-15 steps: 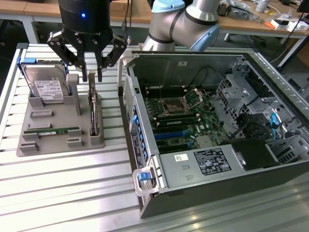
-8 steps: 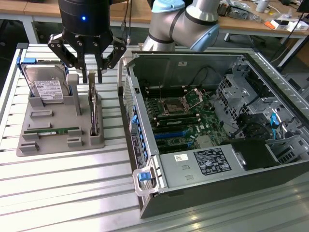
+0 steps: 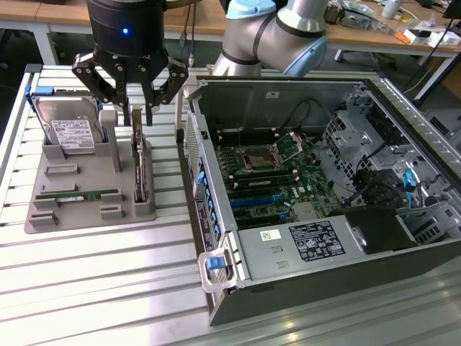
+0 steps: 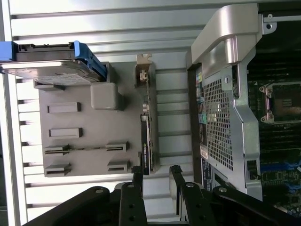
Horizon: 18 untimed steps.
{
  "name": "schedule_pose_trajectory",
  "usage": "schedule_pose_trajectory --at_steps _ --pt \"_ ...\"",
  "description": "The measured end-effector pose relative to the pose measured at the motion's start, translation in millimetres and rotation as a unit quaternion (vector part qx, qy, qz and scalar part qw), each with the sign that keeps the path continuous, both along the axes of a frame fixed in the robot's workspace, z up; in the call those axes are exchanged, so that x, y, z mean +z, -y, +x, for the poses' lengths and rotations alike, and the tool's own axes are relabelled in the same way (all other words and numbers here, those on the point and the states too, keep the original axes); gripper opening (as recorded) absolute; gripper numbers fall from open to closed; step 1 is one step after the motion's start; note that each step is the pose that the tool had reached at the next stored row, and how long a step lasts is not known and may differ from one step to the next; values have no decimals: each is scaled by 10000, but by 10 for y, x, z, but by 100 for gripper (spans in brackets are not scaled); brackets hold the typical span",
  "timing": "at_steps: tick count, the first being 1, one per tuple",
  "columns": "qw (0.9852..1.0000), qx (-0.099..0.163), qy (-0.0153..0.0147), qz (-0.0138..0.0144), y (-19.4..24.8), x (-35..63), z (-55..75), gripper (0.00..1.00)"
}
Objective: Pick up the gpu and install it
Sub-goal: 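Pick up the gpu and move the gpu toward the slot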
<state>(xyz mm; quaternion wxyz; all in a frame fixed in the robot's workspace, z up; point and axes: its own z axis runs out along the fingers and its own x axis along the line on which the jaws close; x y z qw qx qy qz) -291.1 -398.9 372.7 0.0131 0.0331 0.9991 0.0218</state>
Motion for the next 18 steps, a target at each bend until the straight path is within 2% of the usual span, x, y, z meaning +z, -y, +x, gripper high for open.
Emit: schedule_pose_trajectory --at_steps 18 --pt "10000 0 0 0 0 -80 0 36"
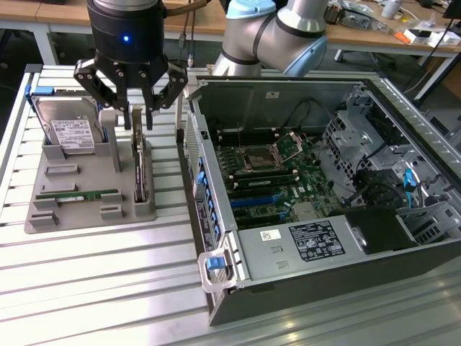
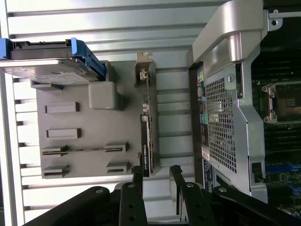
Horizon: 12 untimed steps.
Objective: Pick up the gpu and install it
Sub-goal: 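Pick up the gpu and move the gpu toward the slot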
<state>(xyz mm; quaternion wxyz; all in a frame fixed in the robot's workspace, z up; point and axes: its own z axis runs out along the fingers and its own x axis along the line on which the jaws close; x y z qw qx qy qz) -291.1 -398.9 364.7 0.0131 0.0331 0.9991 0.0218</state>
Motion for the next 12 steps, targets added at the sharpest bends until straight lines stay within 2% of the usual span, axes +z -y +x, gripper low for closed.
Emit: schedule_pose_trajectory --at_steps 12 --pt "10000 0 0 0 0 -57 0 36"
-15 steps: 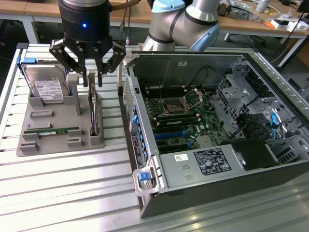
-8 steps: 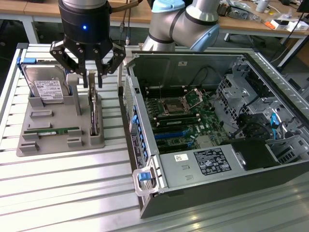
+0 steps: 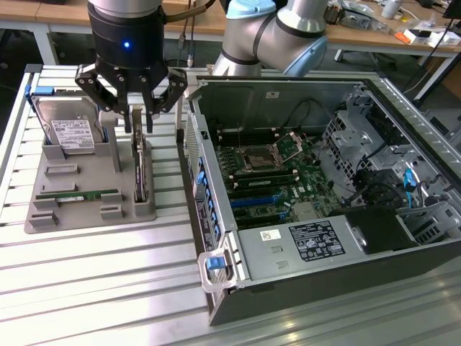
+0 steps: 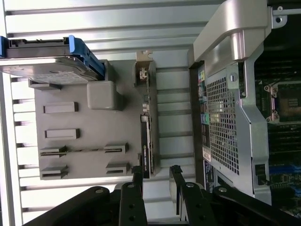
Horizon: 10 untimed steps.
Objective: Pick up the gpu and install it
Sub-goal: 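Pick up the gpu and move the gpu toward the slot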
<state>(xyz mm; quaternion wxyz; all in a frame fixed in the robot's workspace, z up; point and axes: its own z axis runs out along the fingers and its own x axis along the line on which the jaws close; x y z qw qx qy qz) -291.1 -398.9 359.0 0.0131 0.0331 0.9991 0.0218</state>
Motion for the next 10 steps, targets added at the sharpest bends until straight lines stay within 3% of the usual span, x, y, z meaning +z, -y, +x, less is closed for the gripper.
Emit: schedule_pose_trajectory --at_steps 10 --pt "10000 0 0 0 0 -41 0 36"
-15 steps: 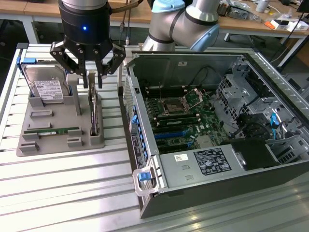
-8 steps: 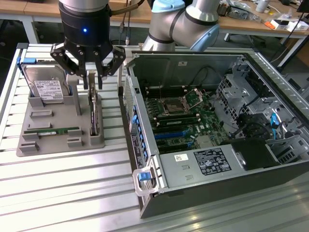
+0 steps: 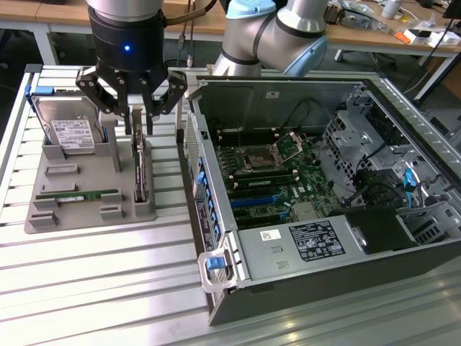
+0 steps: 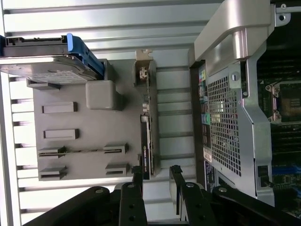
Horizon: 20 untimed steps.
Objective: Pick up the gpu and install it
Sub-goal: 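Pick up the gpu and move the gpu toward the slot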
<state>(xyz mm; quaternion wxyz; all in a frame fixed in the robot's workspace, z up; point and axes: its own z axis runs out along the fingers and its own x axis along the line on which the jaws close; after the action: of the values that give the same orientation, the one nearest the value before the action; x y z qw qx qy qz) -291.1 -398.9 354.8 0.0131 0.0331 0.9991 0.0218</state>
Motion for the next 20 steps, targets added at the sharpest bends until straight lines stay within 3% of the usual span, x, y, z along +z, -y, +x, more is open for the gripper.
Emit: schedule_pose_trajectory --at_steps 20 --pt "10000 0 0 0 0 -85 0 36"
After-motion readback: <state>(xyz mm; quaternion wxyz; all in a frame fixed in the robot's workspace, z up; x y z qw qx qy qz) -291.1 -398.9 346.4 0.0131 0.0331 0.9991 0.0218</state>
